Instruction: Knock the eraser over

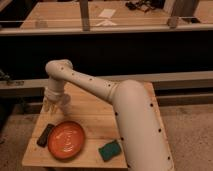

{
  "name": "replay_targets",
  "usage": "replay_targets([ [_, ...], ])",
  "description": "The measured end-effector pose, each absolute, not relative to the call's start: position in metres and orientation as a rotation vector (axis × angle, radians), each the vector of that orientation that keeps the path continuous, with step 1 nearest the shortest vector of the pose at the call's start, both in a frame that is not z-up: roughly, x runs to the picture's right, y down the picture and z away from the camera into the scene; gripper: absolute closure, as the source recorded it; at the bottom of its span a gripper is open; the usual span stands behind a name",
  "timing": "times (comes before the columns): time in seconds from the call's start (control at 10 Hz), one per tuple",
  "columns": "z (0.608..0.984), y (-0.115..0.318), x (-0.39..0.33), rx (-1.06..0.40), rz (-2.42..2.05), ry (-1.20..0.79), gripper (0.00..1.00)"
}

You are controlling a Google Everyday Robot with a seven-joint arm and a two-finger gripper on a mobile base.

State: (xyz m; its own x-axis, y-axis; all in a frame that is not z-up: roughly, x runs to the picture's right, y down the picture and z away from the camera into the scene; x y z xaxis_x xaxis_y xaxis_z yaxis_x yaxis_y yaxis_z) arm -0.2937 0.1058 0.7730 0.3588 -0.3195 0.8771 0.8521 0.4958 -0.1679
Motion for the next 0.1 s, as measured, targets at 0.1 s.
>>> replay_targets([
  [0.1,0.7729,0.1057,-0.2937,-0.700,-0.840,-0.903,0.62],
])
